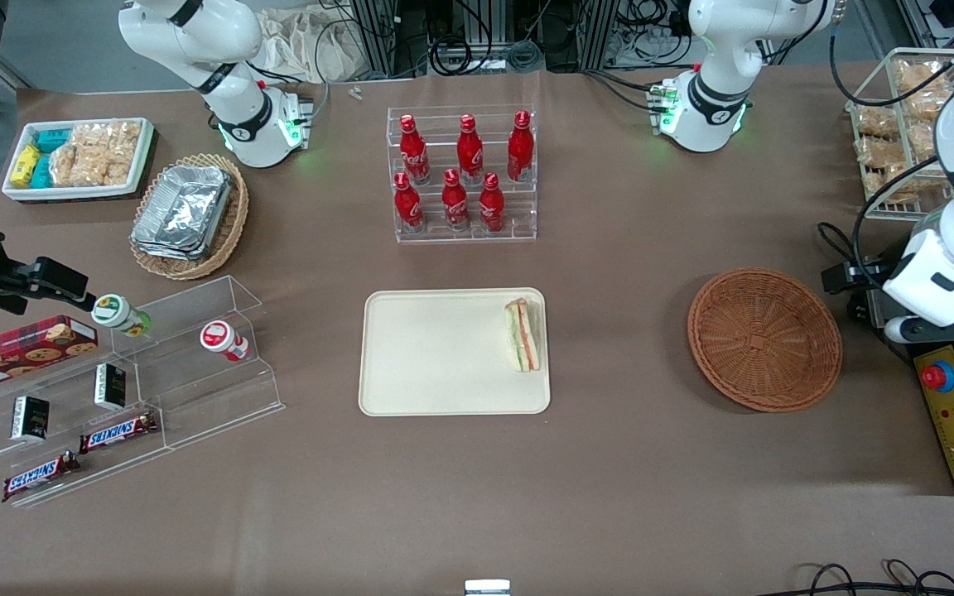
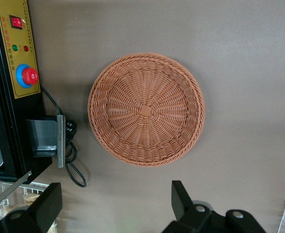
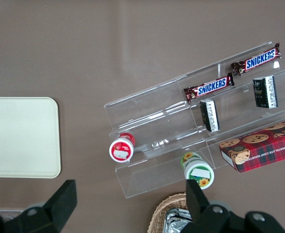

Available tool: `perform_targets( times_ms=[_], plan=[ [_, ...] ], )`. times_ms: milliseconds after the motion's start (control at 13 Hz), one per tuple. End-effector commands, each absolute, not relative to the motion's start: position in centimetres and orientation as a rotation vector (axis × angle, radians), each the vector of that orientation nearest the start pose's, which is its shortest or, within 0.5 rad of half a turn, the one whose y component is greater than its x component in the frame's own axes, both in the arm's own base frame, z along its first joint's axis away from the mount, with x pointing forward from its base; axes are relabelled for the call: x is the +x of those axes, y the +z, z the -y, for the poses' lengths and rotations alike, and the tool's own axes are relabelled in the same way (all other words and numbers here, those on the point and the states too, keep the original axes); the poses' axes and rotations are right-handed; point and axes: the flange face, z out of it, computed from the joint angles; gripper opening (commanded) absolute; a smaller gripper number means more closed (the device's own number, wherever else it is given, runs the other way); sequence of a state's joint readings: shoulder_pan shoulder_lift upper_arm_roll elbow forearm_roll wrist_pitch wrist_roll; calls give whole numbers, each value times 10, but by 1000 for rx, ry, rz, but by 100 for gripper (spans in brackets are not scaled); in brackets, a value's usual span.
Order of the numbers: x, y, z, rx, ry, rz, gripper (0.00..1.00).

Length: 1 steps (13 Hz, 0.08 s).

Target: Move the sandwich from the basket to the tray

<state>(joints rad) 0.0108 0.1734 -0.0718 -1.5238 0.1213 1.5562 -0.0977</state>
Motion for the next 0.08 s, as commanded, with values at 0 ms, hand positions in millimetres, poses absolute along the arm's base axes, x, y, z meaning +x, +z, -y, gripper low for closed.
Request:
perform_targets(
  times_ms=[0],
  plan=[
    [601,565,24,-3034,163,30,100]
  ],
)
